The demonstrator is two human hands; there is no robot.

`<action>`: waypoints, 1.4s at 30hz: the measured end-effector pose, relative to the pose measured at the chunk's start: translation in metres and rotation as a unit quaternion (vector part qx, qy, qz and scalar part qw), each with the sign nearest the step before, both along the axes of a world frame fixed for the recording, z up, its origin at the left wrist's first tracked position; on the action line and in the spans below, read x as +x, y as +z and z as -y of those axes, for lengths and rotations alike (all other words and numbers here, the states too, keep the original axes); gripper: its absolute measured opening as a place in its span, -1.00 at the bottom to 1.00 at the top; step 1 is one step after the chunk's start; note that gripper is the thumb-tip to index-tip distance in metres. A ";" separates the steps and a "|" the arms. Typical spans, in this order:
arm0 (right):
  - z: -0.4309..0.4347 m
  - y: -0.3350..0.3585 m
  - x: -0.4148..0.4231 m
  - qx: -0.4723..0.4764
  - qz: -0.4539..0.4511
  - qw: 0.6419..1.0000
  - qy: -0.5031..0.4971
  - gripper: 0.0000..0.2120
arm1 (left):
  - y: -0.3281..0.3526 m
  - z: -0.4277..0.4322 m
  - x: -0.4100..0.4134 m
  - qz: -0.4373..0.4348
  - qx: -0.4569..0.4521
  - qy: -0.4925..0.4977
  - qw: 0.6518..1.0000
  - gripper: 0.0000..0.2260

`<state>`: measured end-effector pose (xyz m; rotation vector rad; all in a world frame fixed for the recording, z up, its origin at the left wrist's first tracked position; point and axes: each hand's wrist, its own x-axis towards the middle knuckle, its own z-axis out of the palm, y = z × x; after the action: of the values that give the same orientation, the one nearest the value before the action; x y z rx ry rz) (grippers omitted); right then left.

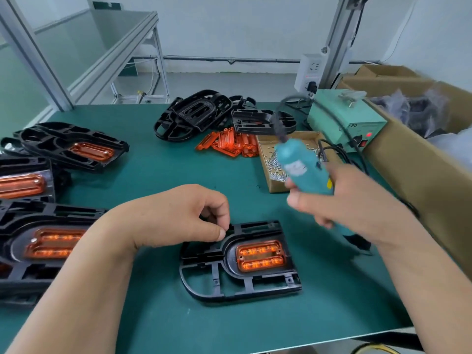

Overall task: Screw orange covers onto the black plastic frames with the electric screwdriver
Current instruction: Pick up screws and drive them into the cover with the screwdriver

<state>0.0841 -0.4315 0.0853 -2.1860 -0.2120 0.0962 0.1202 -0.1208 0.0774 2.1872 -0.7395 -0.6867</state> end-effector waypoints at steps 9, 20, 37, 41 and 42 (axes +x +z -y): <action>-0.034 0.011 0.048 0.430 -0.004 0.902 0.029 -0.43 | 0.001 0.003 0.003 0.089 -0.056 0.121 0.987 -0.91; -0.017 -0.008 0.045 0.544 -0.028 0.839 -0.002 -0.47 | -0.013 0.028 -0.005 0.130 -0.056 0.150 0.978 -0.97; -0.008 -0.002 0.041 0.563 -0.010 0.827 -0.009 -0.43 | -0.012 0.044 -0.015 0.133 -0.027 0.086 0.987 -0.97; -0.007 0.000 0.041 0.562 -0.011 0.827 -0.007 -0.34 | -0.012 0.043 -0.015 0.128 -0.024 0.085 0.988 -0.97; -0.007 0.000 0.041 0.564 -0.015 0.825 -0.002 -0.32 | -0.012 0.043 -0.016 0.129 -0.023 0.084 0.988 -0.97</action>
<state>0.1251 -0.4246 0.0852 -0.9895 -0.1761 -0.0074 0.1046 -0.1637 0.0658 2.2892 -0.6817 -0.3020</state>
